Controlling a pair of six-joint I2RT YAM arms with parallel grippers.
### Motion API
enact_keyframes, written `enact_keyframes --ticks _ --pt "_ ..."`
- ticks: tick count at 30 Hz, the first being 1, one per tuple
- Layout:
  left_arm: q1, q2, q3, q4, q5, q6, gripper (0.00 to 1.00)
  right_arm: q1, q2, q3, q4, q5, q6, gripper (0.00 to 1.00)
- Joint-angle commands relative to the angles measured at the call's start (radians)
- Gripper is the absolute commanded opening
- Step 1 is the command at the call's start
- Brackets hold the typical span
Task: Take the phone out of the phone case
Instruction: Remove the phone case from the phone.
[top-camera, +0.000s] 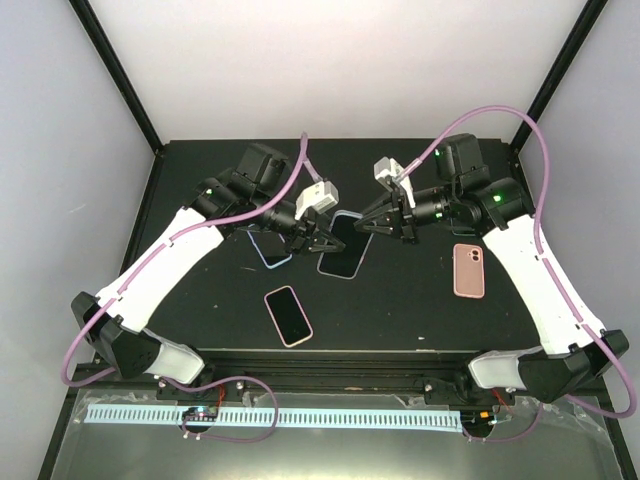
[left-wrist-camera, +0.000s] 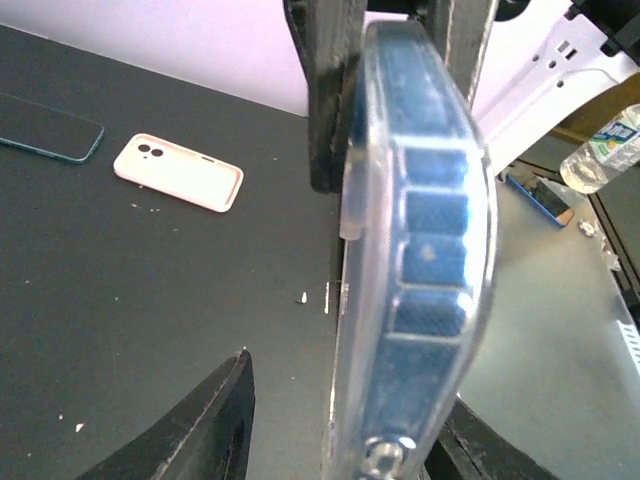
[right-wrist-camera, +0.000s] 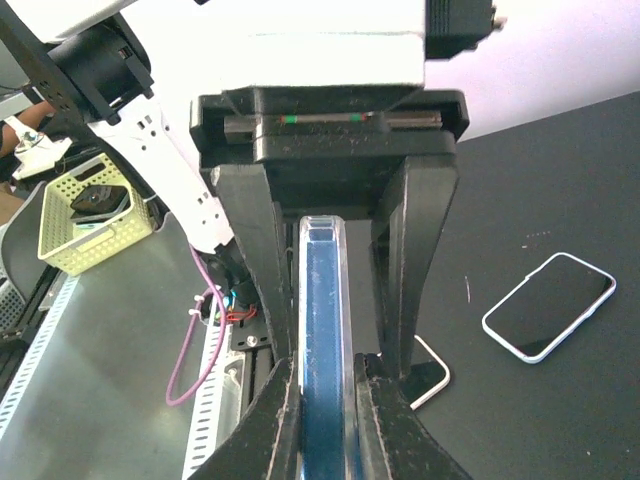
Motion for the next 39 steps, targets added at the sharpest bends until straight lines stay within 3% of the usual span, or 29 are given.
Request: enact_keyframes --ticks 1,3,8,10,13,18,20,27,33,39 --pt "-0.019 -0.029 -0.004 0.009 0.047 0.027 0.39 0.009 -0.005 0.052 0.020 -0.021 -0.003 0.01" --pt "-0.020 -0.027 -0.002 0.016 0.042 0.024 0.34 0.011 -0.006 0.054 0.020 -0.021 -0.001 0.01" --pt "-0.019 -0.033 0.007 0.039 0.050 -0.001 0.08 0.011 -0.014 0.053 0.018 -0.002 -0.009 0.05" --pt "-0.015 -0.035 0.017 0.042 0.056 -0.004 0.02 0.011 -0.021 0.054 0.039 0.008 0.005 0.17" --pt "0.001 -0.045 0.033 0.060 0.052 -0.022 0.02 0.010 -0.028 0.066 0.078 0.046 0.038 0.34" --pt "0.065 -0.107 -0.009 0.223 0.067 -0.135 0.02 0.004 -0.015 0.112 0.102 0.103 0.073 0.68" --pt "0.094 -0.128 -0.037 0.308 0.088 -0.200 0.01 0.002 -0.017 0.113 0.120 0.102 0.096 0.75" --pt "0.191 -0.145 -0.070 0.611 0.156 -0.496 0.02 -0.007 -0.052 0.028 0.328 0.120 0.232 0.77" --pt "0.255 -0.145 -0.131 0.924 0.242 -0.822 0.01 -0.009 -0.088 -0.091 0.576 0.091 0.375 0.71" --pt "0.261 -0.181 -0.200 1.097 0.279 -0.965 0.02 -0.009 -0.084 -0.140 0.637 0.102 0.427 0.63"
